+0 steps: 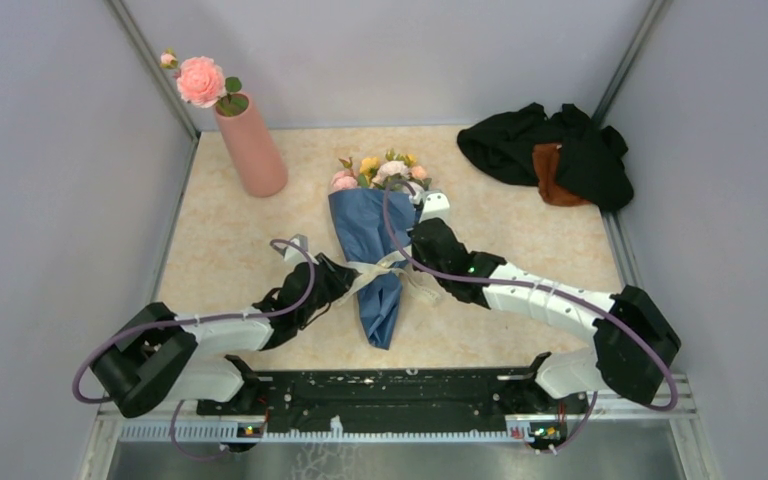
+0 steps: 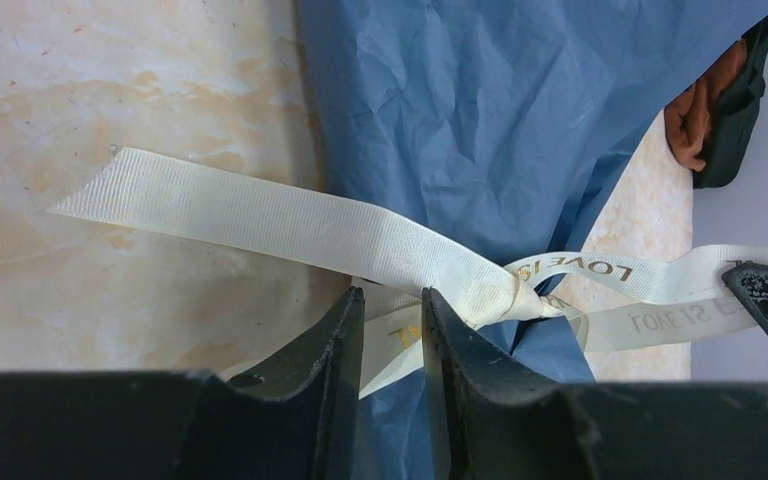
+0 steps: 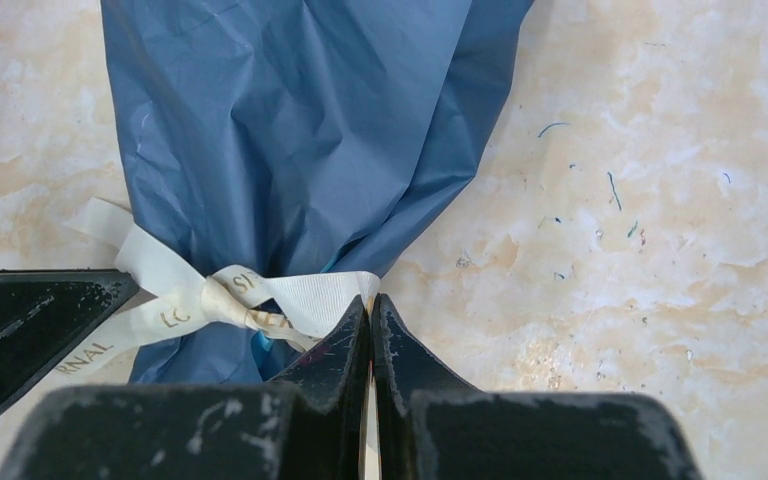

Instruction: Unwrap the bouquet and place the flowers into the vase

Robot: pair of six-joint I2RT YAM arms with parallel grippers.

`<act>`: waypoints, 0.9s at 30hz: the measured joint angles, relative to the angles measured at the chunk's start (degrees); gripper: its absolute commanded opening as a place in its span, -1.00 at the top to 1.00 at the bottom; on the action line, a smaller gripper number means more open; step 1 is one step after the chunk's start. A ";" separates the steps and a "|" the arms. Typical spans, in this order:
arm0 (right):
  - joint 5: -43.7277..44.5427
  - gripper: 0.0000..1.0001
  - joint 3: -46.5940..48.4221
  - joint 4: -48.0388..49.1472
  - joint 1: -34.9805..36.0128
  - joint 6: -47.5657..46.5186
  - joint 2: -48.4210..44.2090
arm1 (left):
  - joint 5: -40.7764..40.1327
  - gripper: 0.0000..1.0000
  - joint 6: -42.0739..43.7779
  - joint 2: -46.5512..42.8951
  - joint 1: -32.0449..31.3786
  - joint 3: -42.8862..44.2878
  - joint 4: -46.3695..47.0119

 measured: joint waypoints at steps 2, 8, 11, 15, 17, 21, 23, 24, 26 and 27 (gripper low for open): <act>0.11 1.00 -0.07 0.00 0.00 -0.26 -0.17 | -0.22 0.31 0.04 0.39 0.00 0.00 0.61; 0.22 1.00 -0.70 -0.81 0.00 -0.63 -0.66 | -1.01 0.33 0.07 1.36 0.00 0.02 2.45; 0.24 1.00 -0.72 -1.16 0.00 -0.83 -0.68 | -1.53 0.34 0.02 2.23 0.00 0.15 3.26; 0.44 1.00 -0.72 -1.22 0.00 -0.90 -0.70 | -1.88 0.38 -0.02 3.76 0.00 0.33 4.22; 0.55 1.00 -0.72 -1.22 0.00 -0.96 -0.70 | -1.88 0.42 -0.09 4.68 0.00 0.48 4.94; 0.63 1.00 -0.74 -1.22 0.00 -1.27 -0.70 | -1.97 0.46 -0.44 6.21 0.00 1.01 5.77; 0.66 1.00 -0.92 -1.16 0.00 -1.33 -0.70 | -2.08 0.46 -0.55 6.73 0.00 1.42 5.88; 0.63 1.00 -1.20 -1.07 -0.04 -1.33 -0.70 | -2.10 0.47 -0.55 6.91 0.00 1.68 5.86; 0.63 1.00 -1.84 -1.07 -0.09 -1.31 -0.70 | -2.08 0.52 -0.46 7.13 0.00 2.58 5.77; 0.66 1.00 -2.10 -1.20 -0.09 -1.31 -0.70 | -2.08 0.58 -0.44 7.13 0.00 3.06 5.70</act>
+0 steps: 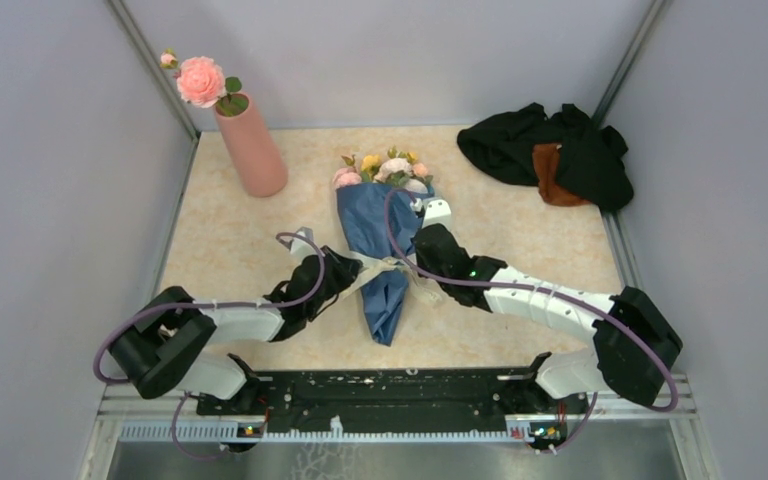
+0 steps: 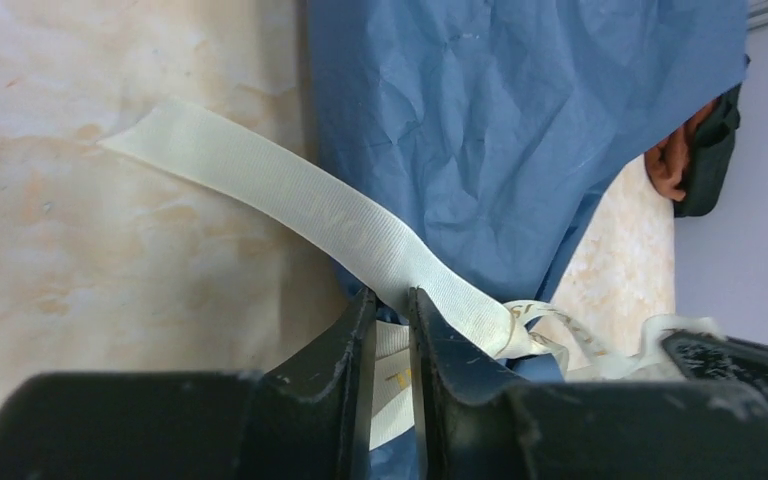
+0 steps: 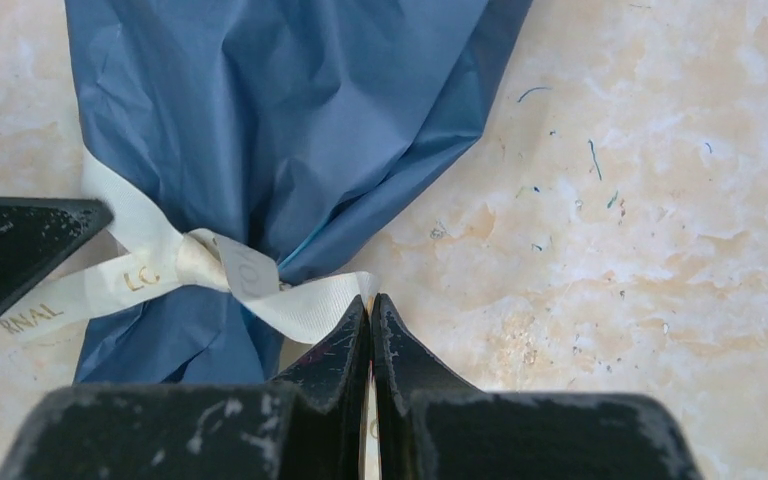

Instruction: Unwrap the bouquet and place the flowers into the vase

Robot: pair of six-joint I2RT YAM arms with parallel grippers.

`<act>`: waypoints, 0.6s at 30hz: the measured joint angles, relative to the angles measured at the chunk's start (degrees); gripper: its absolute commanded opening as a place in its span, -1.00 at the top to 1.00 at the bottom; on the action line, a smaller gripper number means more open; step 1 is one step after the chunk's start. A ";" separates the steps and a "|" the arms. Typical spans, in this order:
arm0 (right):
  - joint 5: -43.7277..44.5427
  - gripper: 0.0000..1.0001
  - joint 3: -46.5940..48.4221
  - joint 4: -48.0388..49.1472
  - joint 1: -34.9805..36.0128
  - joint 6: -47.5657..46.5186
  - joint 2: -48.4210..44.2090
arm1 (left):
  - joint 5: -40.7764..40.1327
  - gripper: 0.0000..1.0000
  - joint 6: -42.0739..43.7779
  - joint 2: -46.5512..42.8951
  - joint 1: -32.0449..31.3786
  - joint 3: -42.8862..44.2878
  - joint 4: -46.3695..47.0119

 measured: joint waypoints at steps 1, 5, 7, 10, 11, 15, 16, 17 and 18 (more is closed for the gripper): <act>0.00 1.00 -0.22 -0.02 -0.02 0.00 0.00 | 0.00 0.64 0.07 -0.02 0.00 0.46 0.02; 0.00 1.00 -0.63 0.09 -0.02 0.02 0.00 | -0.13 0.86 0.46 -0.96 0.00 1.18 0.04; -0.02 1.00 -0.85 0.35 0.00 0.02 0.00 | -0.37 0.97 0.59 -1.68 0.00 1.27 0.02; -0.02 1.00 -0.87 0.39 -0.02 0.04 0.00 | -0.59 1.00 0.87 -2.27 0.00 1.70 -0.07; -0.02 1.00 -0.87 0.46 -0.02 0.04 0.00 | -0.63 1.00 0.90 -2.40 0.00 1.84 -0.07; -0.02 1.00 -1.07 0.57 -0.02 0.04 0.00 | -0.66 1.00 0.92 -3.21 0.00 1.90 -0.13; -0.02 1.00 -1.29 0.70 -0.02 0.07 0.00 | -0.68 1.00 0.92 -3.39 0.00 1.90 -0.15; -0.02 1.00 -1.51 0.76 -0.02 0.07 0.00 | -0.76 1.00 1.01 -3.54 0.00 1.90 -0.15; -0.02 1.00 -1.62 0.72 -0.02 0.07 0.00 | -0.87 1.00 1.09 -3.58 0.00 1.90 -0.15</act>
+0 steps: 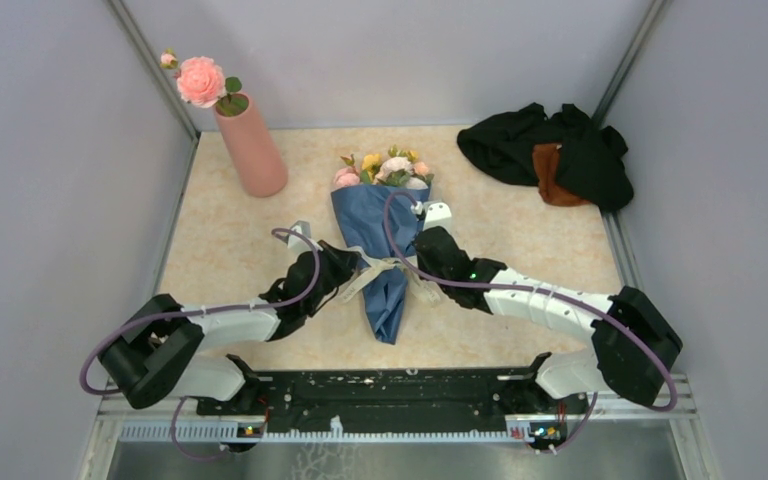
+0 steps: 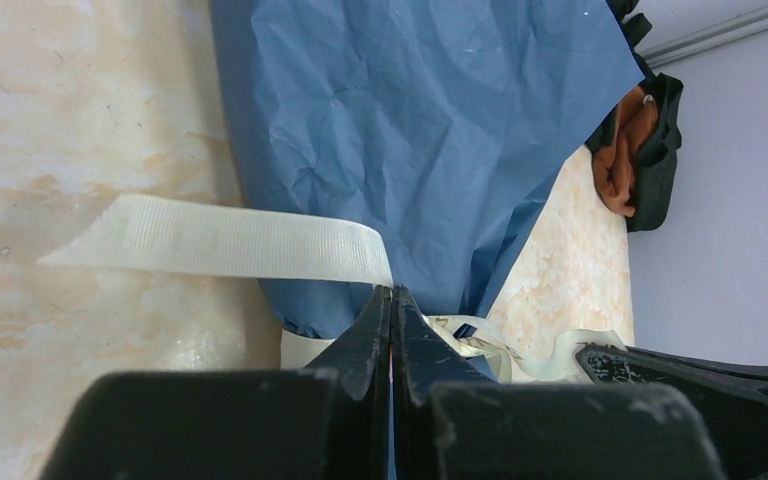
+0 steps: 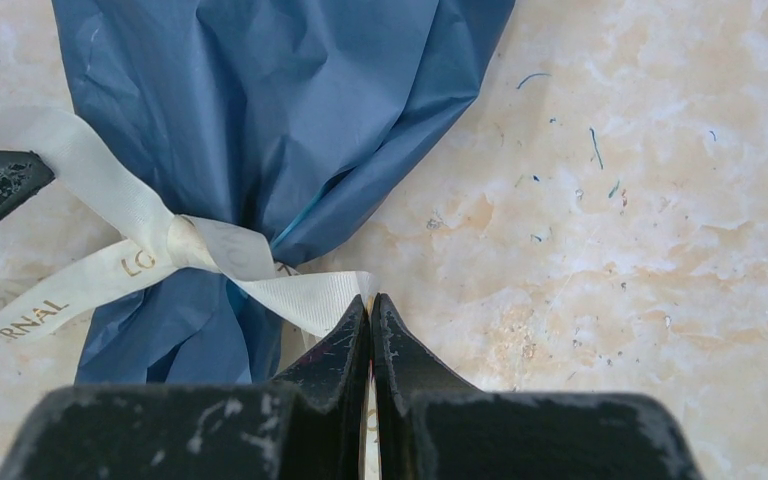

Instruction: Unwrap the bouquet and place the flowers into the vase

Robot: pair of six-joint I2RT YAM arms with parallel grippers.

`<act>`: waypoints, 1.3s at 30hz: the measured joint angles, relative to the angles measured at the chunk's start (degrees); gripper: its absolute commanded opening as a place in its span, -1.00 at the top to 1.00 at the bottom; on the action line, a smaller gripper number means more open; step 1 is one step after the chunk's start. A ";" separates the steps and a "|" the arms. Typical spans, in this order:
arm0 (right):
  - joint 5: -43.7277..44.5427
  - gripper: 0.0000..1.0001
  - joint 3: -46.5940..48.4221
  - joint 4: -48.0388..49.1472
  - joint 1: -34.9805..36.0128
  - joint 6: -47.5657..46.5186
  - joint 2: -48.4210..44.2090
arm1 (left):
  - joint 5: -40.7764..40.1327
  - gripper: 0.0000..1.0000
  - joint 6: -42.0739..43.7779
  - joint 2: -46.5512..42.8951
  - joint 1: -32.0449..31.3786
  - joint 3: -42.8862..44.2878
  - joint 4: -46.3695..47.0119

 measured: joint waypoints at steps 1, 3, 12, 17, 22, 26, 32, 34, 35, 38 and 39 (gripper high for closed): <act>0.00 1.00 0.00 -0.07 0.00 0.00 0.00 | -0.09 1.00 0.15 -0.02 0.00 0.00 -0.02; 0.02 1.00 0.00 0.00 0.00 0.00 -0.04 | -0.35 1.00 0.35 -0.07 0.00 0.00 -0.20; 0.24 1.00 -1.60 -0.57 -1.09 0.02 -3.17 | -2.25 1.00 1.75 -4.11 0.00 0.00 -2.54; 0.26 1.00 -2.03 -0.70 -2.12 0.02 -4.90 | -4.07 1.00 2.80 -7.93 0.00 -0.07 -4.44; 0.20 1.00 -2.99 -0.72 -2.64 0.02 -5.62 | -4.81 0.58 3.21 -9.42 0.00 -0.42 -5.75; 0.15 1.00 -3.10 -0.70 -2.64 0.02 -5.62 | -4.26 0.01 1.55 -8.85 -0.02 -1.44 -5.97; 0.15 1.00 -3.10 -0.72 -2.64 0.02 -5.62 | -5.35 -0.56 -1.11 -5.90 -0.09 -2.25 -8.44; 0.15 1.00 -3.10 -0.72 -2.80 0.00 -5.62 | -5.68 -0.56 -1.79 -5.42 -0.09 -2.27 -9.35; 0.15 1.00 -3.10 -0.72 -2.91 0.00 -5.62 | -5.62 -0.56 -2.19 -5.38 -0.09 -2.34 -9.42; 0.13 1.00 -3.10 -0.72 -3.13 0.00 -5.62 | -4.83 -0.56 -4.31 -5.11 -0.09 -3.72 -6.99; 0.13 1.00 -3.10 -0.72 -3.17 0.00 -5.62 | -4.44 -0.55 -5.31 -4.66 -0.09 -4.70 -5.25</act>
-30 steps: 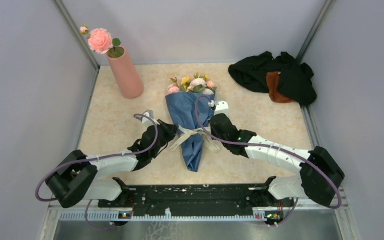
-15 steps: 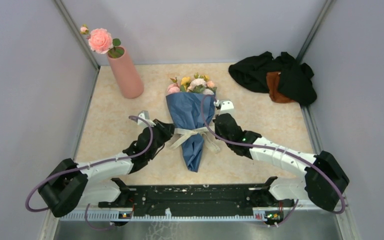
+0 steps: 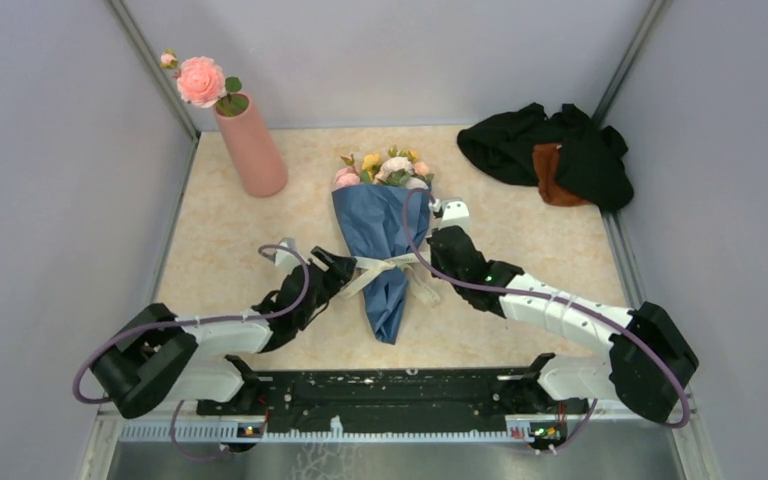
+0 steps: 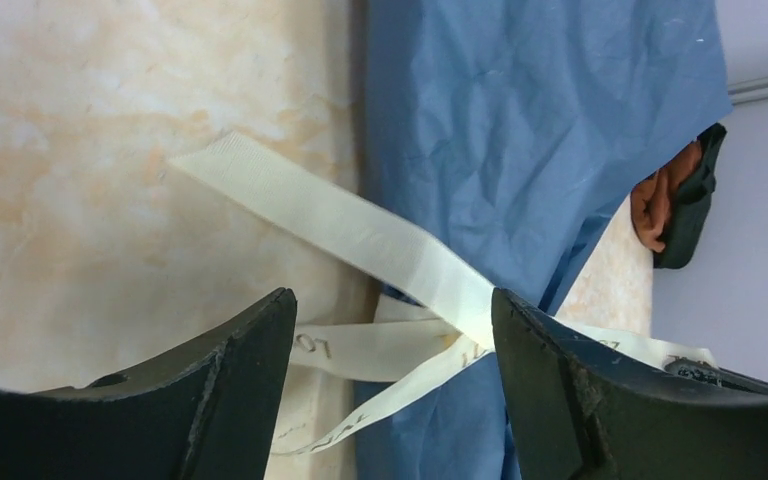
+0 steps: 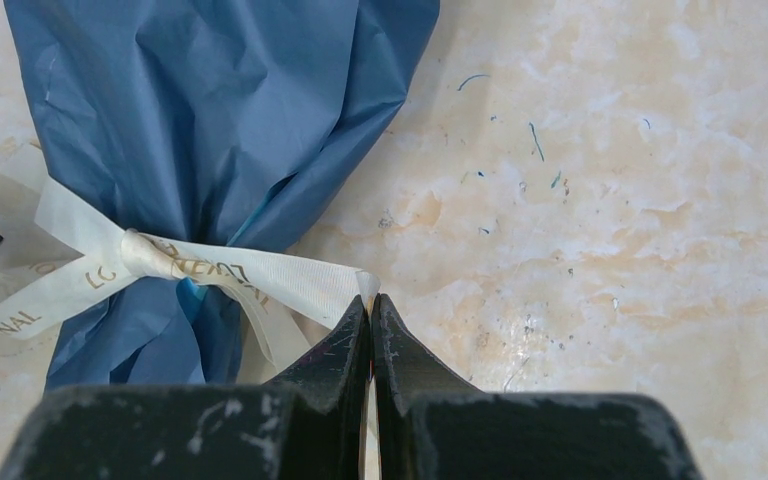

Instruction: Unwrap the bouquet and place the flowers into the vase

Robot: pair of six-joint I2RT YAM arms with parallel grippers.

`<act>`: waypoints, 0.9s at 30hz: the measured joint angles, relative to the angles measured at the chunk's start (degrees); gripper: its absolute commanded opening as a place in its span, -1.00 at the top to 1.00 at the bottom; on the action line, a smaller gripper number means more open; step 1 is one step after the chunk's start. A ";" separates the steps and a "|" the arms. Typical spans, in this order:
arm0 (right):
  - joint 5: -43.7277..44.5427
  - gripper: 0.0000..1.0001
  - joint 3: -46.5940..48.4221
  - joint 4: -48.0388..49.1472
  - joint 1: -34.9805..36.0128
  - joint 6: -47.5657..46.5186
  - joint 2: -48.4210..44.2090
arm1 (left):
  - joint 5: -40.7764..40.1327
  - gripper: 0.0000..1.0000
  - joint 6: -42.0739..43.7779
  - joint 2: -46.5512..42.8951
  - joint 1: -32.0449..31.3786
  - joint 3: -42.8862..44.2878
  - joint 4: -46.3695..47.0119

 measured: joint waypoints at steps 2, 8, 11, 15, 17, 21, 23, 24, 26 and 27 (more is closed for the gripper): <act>-0.04 1.00 0.00 -0.02 -0.09 0.00 0.00 | 0.44 -0.54 -2.40 1.68 0.00 -2.23 3.85; -0.07 1.00 0.00 -0.11 -0.11 -0.13 0.00 | 0.92 -0.50 -8.92 9.33 0.00 -6.78 16.33; -0.07 1.00 0.00 -0.22 -0.15 -0.20 0.00 | 1.29 -0.48 -10.75 14.60 0.00 -6.80 23.78; -0.07 1.00 0.00 -0.37 -0.35 -0.24 0.00 | 1.62 -0.38 -12.72 21.66 -0.02 -6.91 33.73; -0.07 1.00 0.00 -0.52 -0.46 -0.31 0.00 | 1.90 -0.27 -13.42 25.53 -0.02 -6.93 39.28; -0.04 1.00 0.00 -0.79 -0.48 -0.66 -0.02 | 2.36 -0.20 -14.88 31.52 -0.02 -6.93 46.73; -0.02 1.00 -0.07 -0.87 -0.48 -0.68 -0.02 | 2.36 -0.10 -15.06 32.06 -0.02 -6.93 47.52; -0.02 1.00 -0.24 -0.81 -0.50 -0.68 -0.04 | 2.32 -0.05 -15.08 32.02 -0.02 -6.95 47.69; -0.02 1.00 -0.61 -0.87 -0.59 -0.66 -0.04 | 2.16 0.01 -14.80 31.06 -0.02 -6.97 47.36; -0.02 1.00 -0.66 -1.14 -0.68 -0.66 -0.04 | 2.01 0.04 -14.51 30.29 -0.02 -6.97 47.15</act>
